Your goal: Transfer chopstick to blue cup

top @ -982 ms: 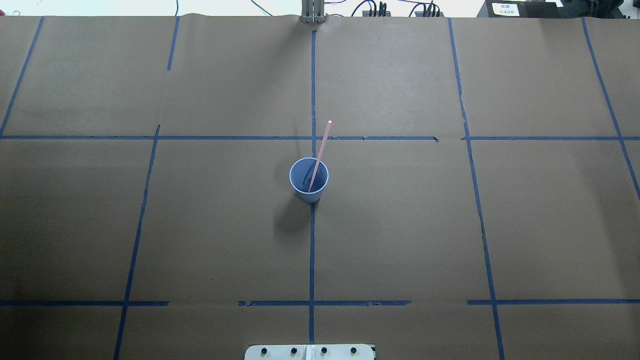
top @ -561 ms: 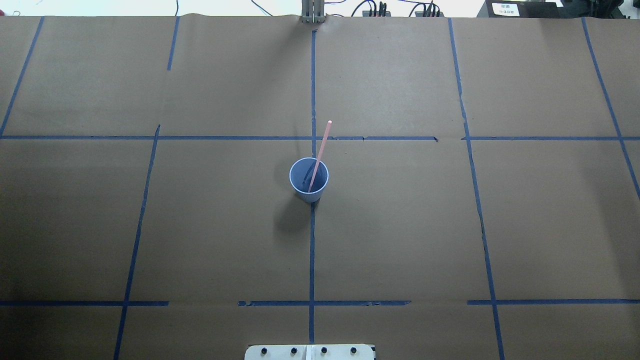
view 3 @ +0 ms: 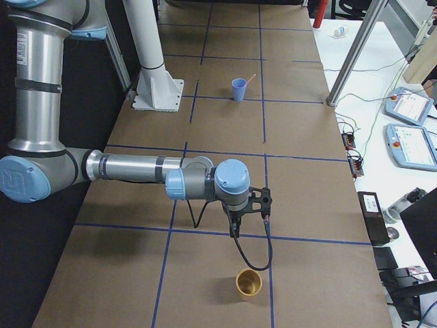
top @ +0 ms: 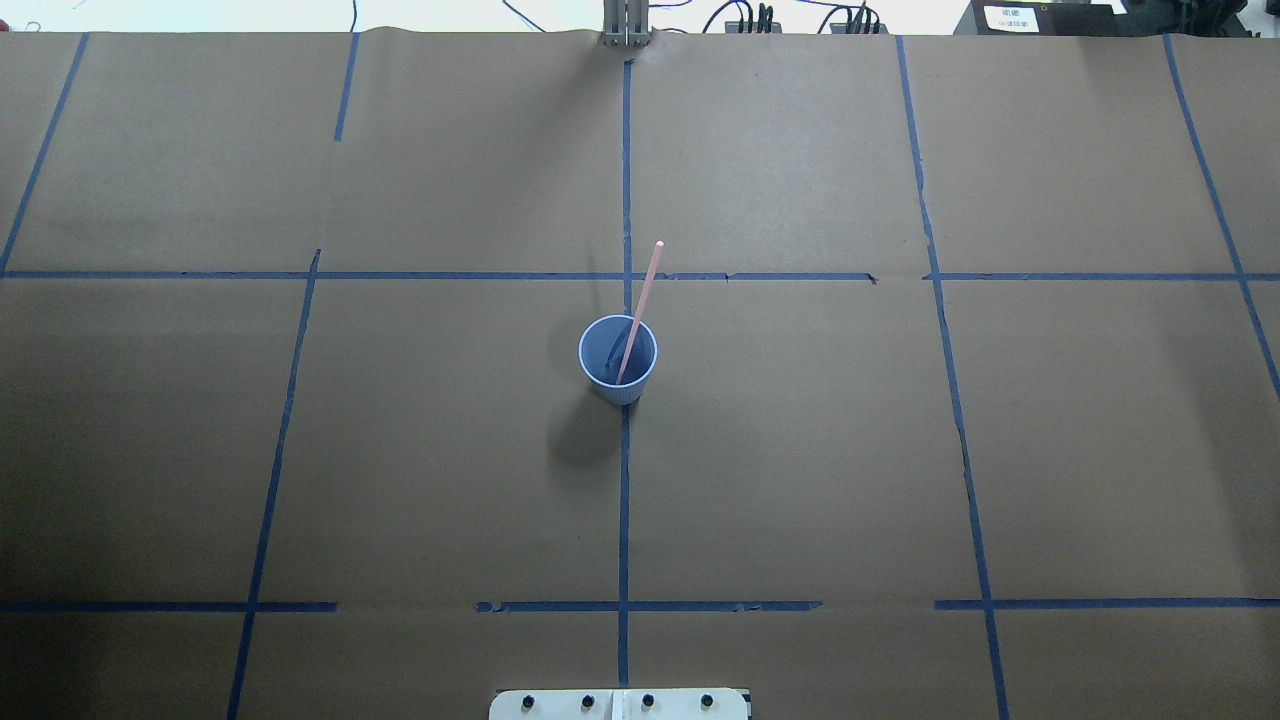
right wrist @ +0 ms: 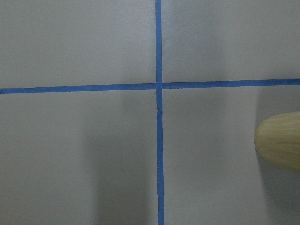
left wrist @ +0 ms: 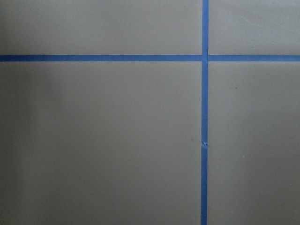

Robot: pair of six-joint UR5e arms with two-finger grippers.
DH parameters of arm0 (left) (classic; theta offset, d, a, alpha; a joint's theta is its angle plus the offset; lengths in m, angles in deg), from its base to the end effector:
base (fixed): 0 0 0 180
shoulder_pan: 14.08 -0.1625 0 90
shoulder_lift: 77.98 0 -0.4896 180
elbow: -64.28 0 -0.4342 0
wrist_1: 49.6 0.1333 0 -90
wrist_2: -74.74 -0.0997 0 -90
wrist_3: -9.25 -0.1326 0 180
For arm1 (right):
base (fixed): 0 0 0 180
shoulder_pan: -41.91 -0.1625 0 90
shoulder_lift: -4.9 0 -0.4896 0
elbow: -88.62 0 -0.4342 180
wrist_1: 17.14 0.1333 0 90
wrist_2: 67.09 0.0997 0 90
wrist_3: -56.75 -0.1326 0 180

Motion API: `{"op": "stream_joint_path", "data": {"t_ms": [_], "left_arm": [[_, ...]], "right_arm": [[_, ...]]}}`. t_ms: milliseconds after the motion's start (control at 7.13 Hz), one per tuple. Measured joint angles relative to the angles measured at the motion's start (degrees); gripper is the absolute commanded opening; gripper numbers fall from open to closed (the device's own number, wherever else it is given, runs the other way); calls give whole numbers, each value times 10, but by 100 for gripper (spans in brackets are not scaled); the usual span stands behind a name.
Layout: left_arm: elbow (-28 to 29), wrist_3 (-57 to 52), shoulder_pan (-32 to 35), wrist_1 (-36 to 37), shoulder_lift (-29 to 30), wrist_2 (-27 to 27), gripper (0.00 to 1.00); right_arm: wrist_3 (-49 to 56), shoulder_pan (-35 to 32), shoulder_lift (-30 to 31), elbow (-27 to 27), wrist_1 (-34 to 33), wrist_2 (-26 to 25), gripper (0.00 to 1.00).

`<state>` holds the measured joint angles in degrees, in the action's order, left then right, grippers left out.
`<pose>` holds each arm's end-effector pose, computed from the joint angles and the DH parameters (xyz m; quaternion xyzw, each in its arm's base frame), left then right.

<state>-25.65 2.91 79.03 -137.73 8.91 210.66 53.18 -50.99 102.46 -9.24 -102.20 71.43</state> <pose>-0.0650 -0.4954 0.7761 -0.0083 0.3917 0.0087 0.9200 0.0581 -0.4748 0.7239 0.0393 -0.4107 0.0326 0.9103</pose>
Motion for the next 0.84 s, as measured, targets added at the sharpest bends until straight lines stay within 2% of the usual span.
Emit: {"op": "stream_joint_path", "data": {"t_ms": [841], "left_arm": [[2, 0, -2, -5, 2, 0, 100]], "right_arm": [[2, 0, 0, -1, 1, -2, 100]]}}
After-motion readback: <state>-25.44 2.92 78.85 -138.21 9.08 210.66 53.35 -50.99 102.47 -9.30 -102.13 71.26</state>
